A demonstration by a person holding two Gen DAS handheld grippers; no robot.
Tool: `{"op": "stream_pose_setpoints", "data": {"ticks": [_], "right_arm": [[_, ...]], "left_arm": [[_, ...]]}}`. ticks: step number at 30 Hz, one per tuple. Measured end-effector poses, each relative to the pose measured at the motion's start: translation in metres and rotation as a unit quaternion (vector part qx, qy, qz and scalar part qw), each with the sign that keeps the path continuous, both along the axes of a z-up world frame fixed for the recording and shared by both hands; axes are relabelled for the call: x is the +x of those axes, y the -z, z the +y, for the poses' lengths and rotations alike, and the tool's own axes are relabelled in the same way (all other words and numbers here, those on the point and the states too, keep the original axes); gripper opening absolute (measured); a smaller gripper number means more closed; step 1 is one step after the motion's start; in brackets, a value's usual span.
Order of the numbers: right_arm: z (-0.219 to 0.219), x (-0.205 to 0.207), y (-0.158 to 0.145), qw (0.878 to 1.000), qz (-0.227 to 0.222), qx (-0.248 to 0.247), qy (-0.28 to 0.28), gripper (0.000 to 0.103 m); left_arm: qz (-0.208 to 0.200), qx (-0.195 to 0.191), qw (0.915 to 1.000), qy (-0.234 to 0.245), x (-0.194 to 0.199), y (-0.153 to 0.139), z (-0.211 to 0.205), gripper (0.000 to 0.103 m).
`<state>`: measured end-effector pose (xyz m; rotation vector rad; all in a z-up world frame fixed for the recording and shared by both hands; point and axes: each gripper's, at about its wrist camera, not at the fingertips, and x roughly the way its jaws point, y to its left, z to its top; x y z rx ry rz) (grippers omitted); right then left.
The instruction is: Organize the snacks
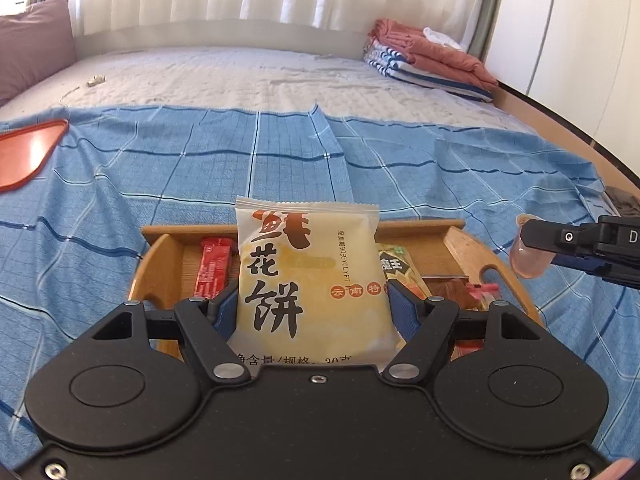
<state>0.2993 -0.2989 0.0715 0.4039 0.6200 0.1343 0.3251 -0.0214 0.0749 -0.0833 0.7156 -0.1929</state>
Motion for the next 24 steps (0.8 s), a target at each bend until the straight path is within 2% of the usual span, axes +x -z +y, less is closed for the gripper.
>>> {"op": "stream_pose_setpoints", "data": {"ticks": [5,9,24], "right_arm": [[-0.004,0.029,0.013,1.000,0.018,0.009,0.013,0.045],[-0.002,0.047,0.020,0.999,0.027,-0.002,0.017,0.045],[0.010,0.082,0.043,0.998,0.057,-0.021,0.027,0.045]], "left_arm": [[0.014,0.001,0.9999,-0.007,0.021,0.013,-0.008,0.072],[0.019,0.012,0.9997,-0.013,0.032,0.022,-0.014,0.072],[0.033,0.028,0.9986,-0.030,0.047,0.039,-0.016,0.072]]}}
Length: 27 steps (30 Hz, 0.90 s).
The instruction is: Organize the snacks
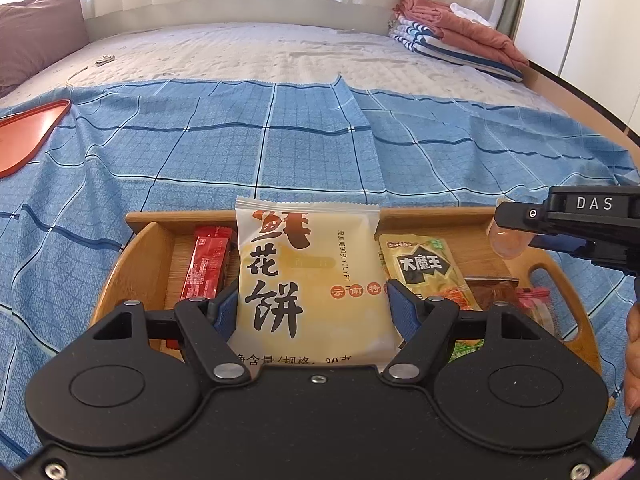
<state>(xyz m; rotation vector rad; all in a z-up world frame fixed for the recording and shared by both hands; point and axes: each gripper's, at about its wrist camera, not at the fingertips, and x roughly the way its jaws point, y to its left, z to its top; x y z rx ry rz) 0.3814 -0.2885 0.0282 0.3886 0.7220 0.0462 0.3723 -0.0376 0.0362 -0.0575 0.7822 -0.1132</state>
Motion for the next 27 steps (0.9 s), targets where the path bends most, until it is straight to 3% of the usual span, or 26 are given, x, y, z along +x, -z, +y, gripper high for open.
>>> {"op": "stream_pose_setpoints", "data": {"ticks": [16,27], "right_arm": [[0.009,0.011,0.021,0.999,0.022,-0.027,0.000,0.045],[0.018,0.013,0.028,0.999,0.024,-0.035,-0.005,0.046]], "left_arm": [[-0.004,0.007,0.9997,0.024,-0.005,0.007,-0.010,0.072],[-0.006,0.039,0.9982,0.045,-0.009,0.015,-0.026,0.073]]}}
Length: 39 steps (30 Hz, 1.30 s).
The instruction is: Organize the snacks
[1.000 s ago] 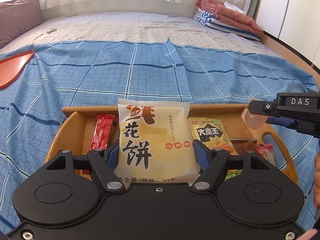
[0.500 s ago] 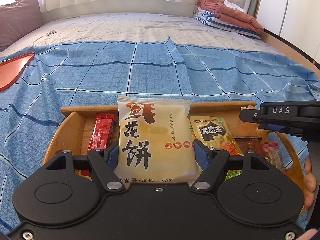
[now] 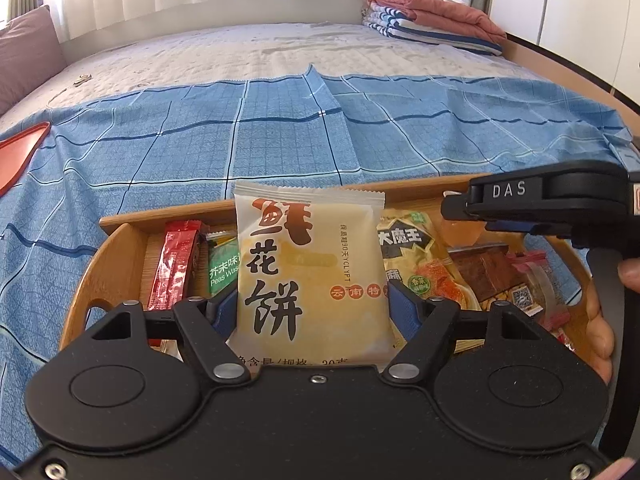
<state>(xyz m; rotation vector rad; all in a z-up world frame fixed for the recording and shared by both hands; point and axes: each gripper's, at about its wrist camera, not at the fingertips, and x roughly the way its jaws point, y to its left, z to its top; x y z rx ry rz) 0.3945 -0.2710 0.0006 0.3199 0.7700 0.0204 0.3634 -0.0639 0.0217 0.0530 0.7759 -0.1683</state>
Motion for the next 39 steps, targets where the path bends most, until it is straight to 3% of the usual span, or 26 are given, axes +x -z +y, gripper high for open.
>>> {"op": "stream_pose_setpoints", "data": {"ticks": [8,10,11,12,17,24,32,39], "right_arm": [[0.001,-0.001,0.003,1.000,0.006,-0.002,-0.005,0.052],[0.002,-0.001,0.002,1.000,0.009,-0.002,-0.008,0.054],[0.002,-0.002,0.001,1.000,0.007,-0.002,-0.008,0.064],[0.002,-0.003,0.000,1.000,0.005,-0.001,-0.009,0.066],[0.003,-0.015,-0.014,1.000,-0.015,-0.004,-0.008,0.091],[0.002,-0.045,-0.042,0.999,-0.043,-0.006,-0.012,0.097],[0.007,-0.093,-0.083,0.995,-0.088,-0.035,-0.030,0.103],[0.006,-0.154,-0.113,0.991,-0.122,-0.029,-0.041,0.103]], "left_arm": [[-0.001,0.008,1.0000,0.005,-0.002,0.002,-0.004,0.074],[0.000,0.001,1.0000,0.001,-0.001,0.000,-0.001,0.080],[0.000,-0.003,1.0000,0.000,-0.001,0.000,0.000,0.085],[-0.001,-0.004,1.0000,-0.003,-0.001,-0.001,0.002,0.089],[-0.015,0.008,0.9998,-0.002,-0.011,-0.012,0.004,0.096],[-0.039,0.034,0.9986,0.009,-0.039,-0.037,0.005,0.099],[-0.059,0.024,0.9979,0.011,-0.089,-0.074,0.016,0.099],[-0.073,0.018,0.9970,0.016,-0.149,-0.105,0.033,0.100]]}}
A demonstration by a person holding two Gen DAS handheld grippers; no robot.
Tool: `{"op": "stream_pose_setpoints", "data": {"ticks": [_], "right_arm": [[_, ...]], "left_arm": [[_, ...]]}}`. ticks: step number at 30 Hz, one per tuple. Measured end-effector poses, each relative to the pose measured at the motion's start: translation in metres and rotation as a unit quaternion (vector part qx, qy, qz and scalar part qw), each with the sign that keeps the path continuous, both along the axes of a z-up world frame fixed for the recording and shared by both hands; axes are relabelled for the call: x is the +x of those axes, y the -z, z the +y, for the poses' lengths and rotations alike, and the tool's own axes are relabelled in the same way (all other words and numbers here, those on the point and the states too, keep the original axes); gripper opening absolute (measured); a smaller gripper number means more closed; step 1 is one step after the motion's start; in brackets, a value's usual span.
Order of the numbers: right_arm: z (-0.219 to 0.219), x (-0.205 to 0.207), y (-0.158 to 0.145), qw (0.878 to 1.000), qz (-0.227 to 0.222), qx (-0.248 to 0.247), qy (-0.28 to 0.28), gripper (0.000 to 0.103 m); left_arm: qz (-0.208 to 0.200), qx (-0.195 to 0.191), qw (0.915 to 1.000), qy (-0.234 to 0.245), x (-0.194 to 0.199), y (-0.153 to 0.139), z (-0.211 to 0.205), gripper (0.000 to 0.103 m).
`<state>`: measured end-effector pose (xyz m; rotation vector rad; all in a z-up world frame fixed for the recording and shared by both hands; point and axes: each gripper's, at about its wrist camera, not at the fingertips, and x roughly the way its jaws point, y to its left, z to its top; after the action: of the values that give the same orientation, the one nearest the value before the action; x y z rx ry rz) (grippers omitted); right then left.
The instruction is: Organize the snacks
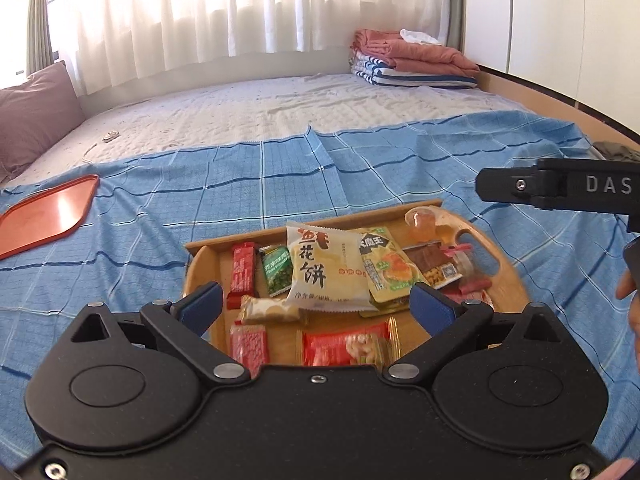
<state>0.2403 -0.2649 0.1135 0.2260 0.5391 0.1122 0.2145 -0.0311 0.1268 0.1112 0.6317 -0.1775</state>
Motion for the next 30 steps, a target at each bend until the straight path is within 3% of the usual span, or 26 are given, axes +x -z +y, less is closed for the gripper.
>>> {"op": "stream_pose_setpoints", "data": {"ticks": [9,13,18,30], "right_arm": [[0.006,-0.072,-0.008,0.999,-0.035,-0.024,-0.028,0.103],[0.006,-0.094,0.000,0.998,-0.043,-0.034,-0.027,0.103],[0.007,-0.118,0.015,0.998,-0.044,-0.048,-0.026,0.103],[0.027,-0.155,0.059,0.994,-0.043,-0.095,-0.036,0.103]], "left_arm": [[-0.022,0.017,0.9996,0.009,-0.078,-0.004,0.016,0.103],[-0.019,-0.006,0.9998,0.003,-0.099,0.000,0.024,0.103],[-0.003,-0.054,0.9984,-0.013,-0.114,0.012,0.040,0.103],[0.025,-0.062,0.9970,-0.040,-0.126,0.052,0.049,0.103]]}}
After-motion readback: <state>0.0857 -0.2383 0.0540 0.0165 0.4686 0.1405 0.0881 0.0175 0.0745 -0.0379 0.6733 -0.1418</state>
